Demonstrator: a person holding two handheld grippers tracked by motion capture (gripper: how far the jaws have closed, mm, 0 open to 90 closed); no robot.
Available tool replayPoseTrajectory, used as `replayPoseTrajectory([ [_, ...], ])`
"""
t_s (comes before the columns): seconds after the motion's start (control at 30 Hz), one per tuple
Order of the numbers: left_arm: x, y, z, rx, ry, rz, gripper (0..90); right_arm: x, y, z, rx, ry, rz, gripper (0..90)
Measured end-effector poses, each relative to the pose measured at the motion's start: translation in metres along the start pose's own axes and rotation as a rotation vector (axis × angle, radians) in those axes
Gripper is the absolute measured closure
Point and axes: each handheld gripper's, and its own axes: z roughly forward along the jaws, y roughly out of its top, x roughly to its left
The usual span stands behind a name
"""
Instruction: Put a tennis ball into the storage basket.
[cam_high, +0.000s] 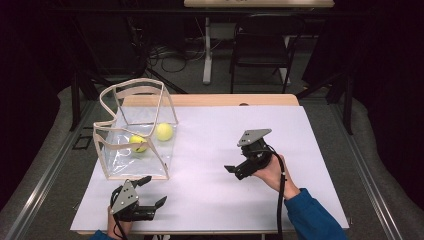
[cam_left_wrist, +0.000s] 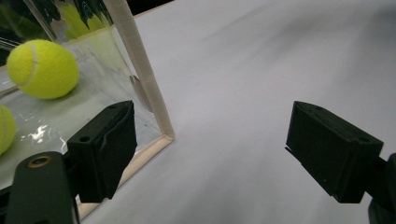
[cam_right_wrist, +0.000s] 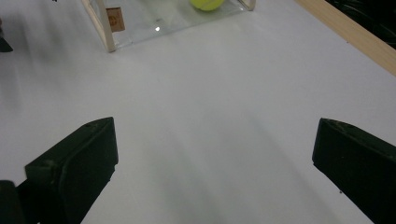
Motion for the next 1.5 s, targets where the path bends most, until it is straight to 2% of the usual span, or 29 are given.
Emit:
replayPoseTrajectory([
  [0.93,-0.001,0.0,0.001,0.001,0.005,0.0,16.0,0.01,-0.073,-0.004,0.041,-0.038,0.079,0.0],
  [1.27,-0.001,0.0,0.001,0.003,0.007,0.0,16.0,0.013,-0.09,-0.016,0.014,-0.074,0.099,0.0],
  [1.5,-0.001,0.0,0.001,0.004,0.008,0.001,16.0,0.015,-0.105,-0.021,0.022,-0.091,0.116,0.0],
])
